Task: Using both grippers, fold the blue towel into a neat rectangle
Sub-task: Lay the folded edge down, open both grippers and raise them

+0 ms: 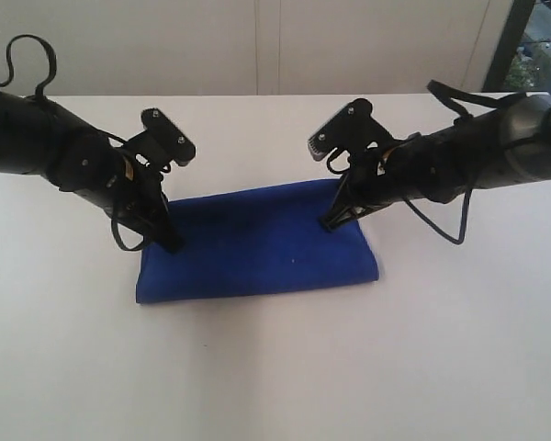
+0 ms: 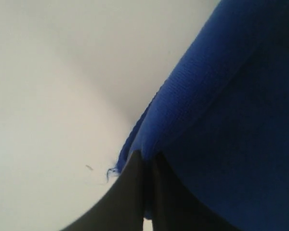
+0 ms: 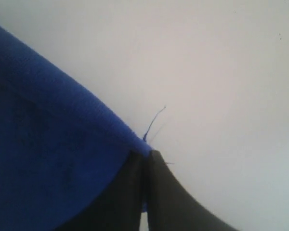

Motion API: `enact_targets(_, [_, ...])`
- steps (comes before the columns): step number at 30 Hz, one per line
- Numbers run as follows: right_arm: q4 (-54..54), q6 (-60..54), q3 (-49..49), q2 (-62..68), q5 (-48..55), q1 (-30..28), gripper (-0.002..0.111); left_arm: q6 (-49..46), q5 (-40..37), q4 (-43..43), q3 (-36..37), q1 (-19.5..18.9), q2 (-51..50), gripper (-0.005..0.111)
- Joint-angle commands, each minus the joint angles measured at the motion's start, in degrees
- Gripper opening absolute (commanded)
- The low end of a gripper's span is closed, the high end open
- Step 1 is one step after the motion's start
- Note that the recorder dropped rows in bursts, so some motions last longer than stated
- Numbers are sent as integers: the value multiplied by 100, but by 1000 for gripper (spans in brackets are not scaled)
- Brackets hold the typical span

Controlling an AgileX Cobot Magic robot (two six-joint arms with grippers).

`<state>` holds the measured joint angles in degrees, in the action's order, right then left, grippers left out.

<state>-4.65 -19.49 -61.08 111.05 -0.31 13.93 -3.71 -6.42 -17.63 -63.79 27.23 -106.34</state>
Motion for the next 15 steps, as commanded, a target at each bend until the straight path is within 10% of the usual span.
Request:
enact_targets(1, [22, 27, -48, 9, -193, -82, 0, 48, 57, -17, -23, -25, -59, 0])
enact_targets(15, [11, 27, -48, 36, -361, -82, 43, 48, 57, -17, -23, -29, -71, 54])
